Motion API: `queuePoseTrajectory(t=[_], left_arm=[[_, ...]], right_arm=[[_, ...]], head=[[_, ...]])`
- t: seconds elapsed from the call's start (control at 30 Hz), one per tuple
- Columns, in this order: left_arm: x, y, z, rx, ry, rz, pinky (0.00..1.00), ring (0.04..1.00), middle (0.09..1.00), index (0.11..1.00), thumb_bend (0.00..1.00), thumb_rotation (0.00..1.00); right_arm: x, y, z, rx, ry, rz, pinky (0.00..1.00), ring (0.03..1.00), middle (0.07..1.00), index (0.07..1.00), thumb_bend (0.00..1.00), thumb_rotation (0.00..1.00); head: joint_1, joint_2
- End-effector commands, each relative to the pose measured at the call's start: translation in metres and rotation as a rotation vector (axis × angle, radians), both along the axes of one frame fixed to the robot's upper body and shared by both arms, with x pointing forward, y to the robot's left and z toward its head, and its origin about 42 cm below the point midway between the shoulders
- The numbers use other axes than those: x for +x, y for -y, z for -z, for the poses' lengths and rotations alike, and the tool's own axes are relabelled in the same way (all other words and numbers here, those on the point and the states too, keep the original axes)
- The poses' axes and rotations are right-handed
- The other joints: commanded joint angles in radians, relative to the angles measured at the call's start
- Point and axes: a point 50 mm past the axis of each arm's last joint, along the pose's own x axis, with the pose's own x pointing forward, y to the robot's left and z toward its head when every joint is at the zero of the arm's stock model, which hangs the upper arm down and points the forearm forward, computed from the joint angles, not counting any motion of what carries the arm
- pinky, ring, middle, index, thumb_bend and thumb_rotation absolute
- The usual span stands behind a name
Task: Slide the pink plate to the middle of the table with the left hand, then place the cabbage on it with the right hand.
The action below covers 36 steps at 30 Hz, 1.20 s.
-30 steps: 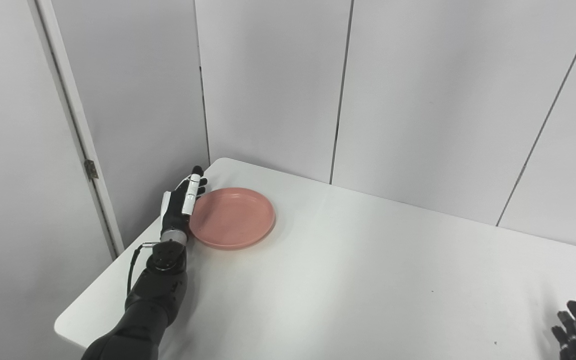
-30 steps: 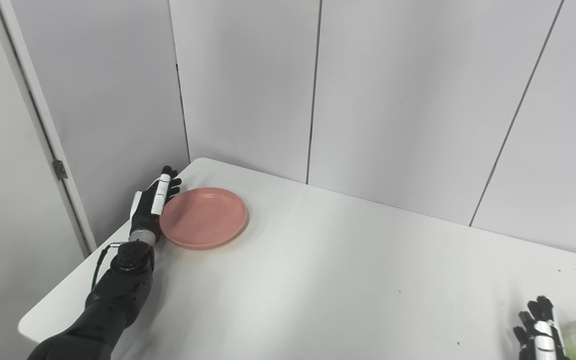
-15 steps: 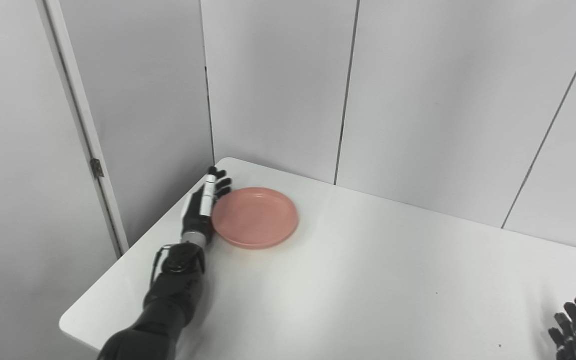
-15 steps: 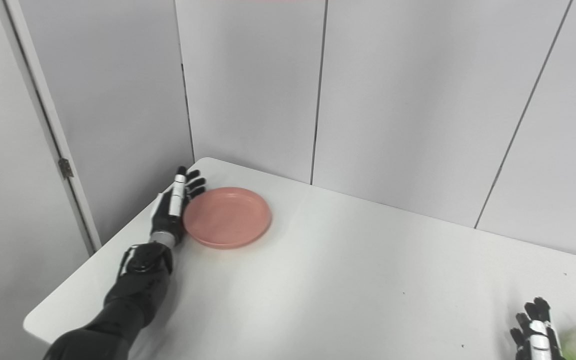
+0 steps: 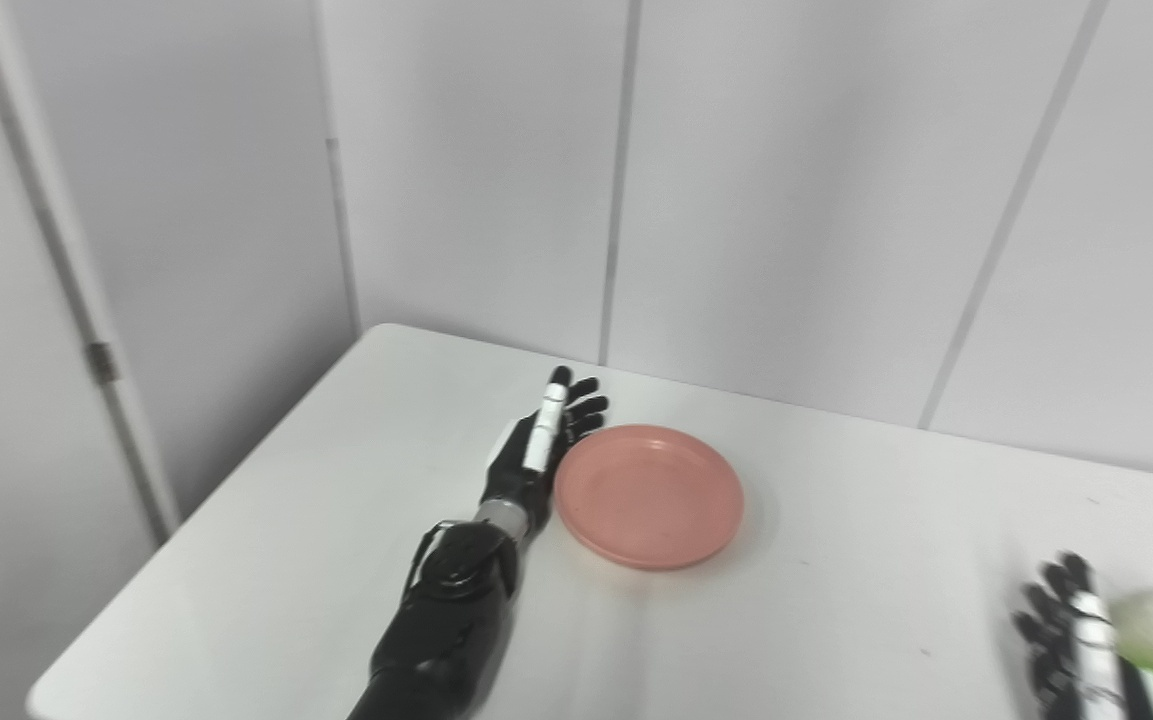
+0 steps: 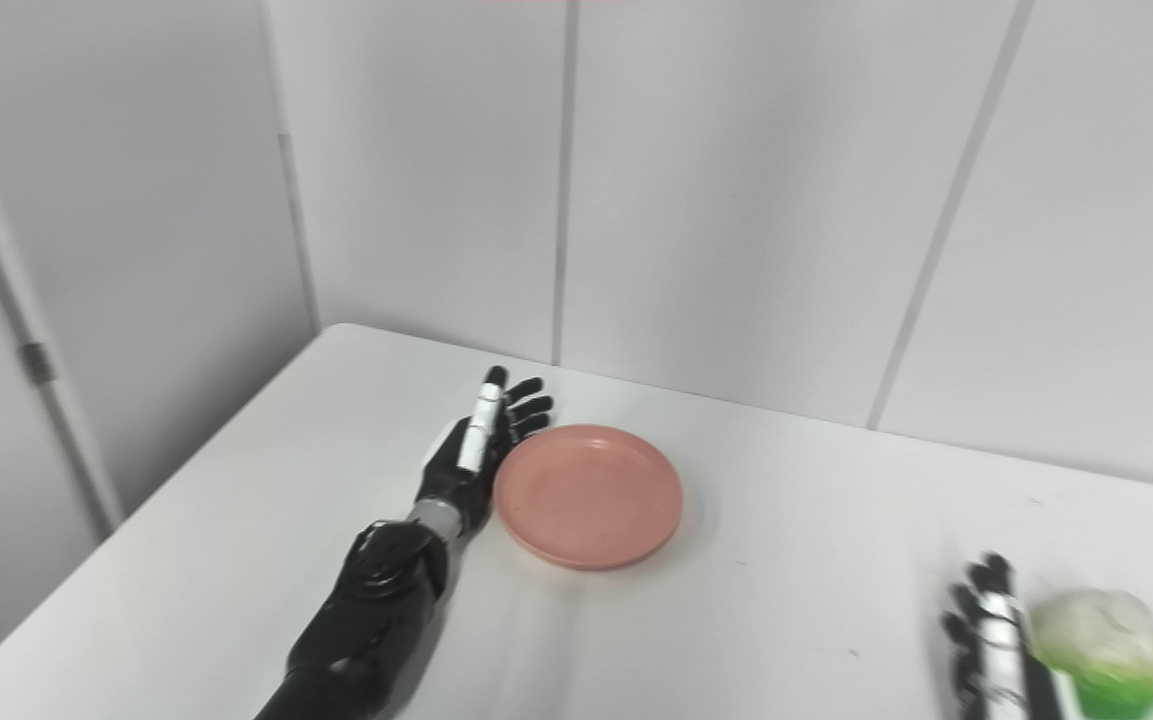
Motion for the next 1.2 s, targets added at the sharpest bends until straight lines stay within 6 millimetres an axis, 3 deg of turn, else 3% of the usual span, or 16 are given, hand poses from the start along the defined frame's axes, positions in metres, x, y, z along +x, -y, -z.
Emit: queuePoseTrajectory(t=[0.0, 0.03, 0.07, 0.23, 0.43, 0.67, 0.9, 1.1, 1.17], left_arm=[[0.005, 0.008, -0.025, 0.027, 0.068, 0.024, 0.93, 0.894, 0.854, 0.839, 0.84, 1.00], [0.002, 0.011, -0.026, 0.032, 0.069, 0.028, 0.94, 0.897, 0.859, 0.845, 0.82, 1.00], [-0.003, 0.019, -0.023, 0.033, 0.067, 0.037, 0.94, 0.899, 0.868, 0.854, 0.80, 1.00], [-0.016, 0.043, -0.013, -0.016, 0.048, 0.085, 0.94, 0.899, 0.880, 0.869, 0.78, 1.00], [-0.021, 0.066, -0.001, -0.051, 0.036, 0.103, 0.91, 0.876, 0.862, 0.848, 0.76, 1.00], [-0.026, 0.086, -0.001, -0.037, 0.060, 0.109, 0.86, 0.875, 0.866, 0.843, 0.76, 0.99], [-0.034, 0.096, -0.005, -0.024, 0.086, 0.145, 0.90, 0.892, 0.889, 0.865, 0.76, 1.00], [-0.036, 0.103, -0.005, -0.046, 0.091, 0.142, 0.89, 0.889, 0.878, 0.840, 0.74, 1.00], [-0.034, 0.103, -0.003, -0.046, 0.090, 0.147, 0.89, 0.887, 0.875, 0.837, 0.75, 1.00]], right_arm=[[0.011, -0.009, -0.014, 0.021, 0.084, 0.000, 1.00, 1.000, 1.000, 1.000, 0.56, 0.85], [0.011, -0.012, -0.012, 0.023, 0.089, 0.003, 1.00, 1.000, 1.000, 1.000, 0.55, 0.85], [0.012, -0.015, -0.012, 0.008, 0.089, 0.004, 1.00, 1.000, 1.000, 1.000, 0.57, 0.88], [0.012, -0.034, -0.015, -0.015, 0.090, -0.002, 1.00, 1.000, 1.000, 1.000, 0.60, 0.89], [0.018, -0.053, -0.019, -0.013, 0.100, 0.015, 1.00, 1.000, 1.000, 1.000, 0.63, 0.87], [0.024, -0.067, -0.024, -0.016, 0.117, 0.009, 1.00, 1.000, 1.000, 1.000, 0.60, 0.91], [0.024, -0.067, -0.028, -0.048, 0.138, 0.033, 1.00, 1.000, 1.000, 1.000, 0.59, 0.93], [0.025, -0.065, -0.041, -0.060, 0.179, 0.019, 1.00, 1.000, 1.000, 1.000, 0.67, 0.72], [0.027, -0.060, -0.054, -0.166, 0.215, 0.055, 1.00, 1.000, 0.997, 1.000, 0.69, 0.75]], head=[[-0.061, 0.018], [-0.072, 0.020], [-0.136, 0.035], [-0.311, 0.071], [-0.424, 0.086], [-0.444, 0.101], [-0.429, 0.101], [-0.443, 0.096], [-0.465, 0.090]])
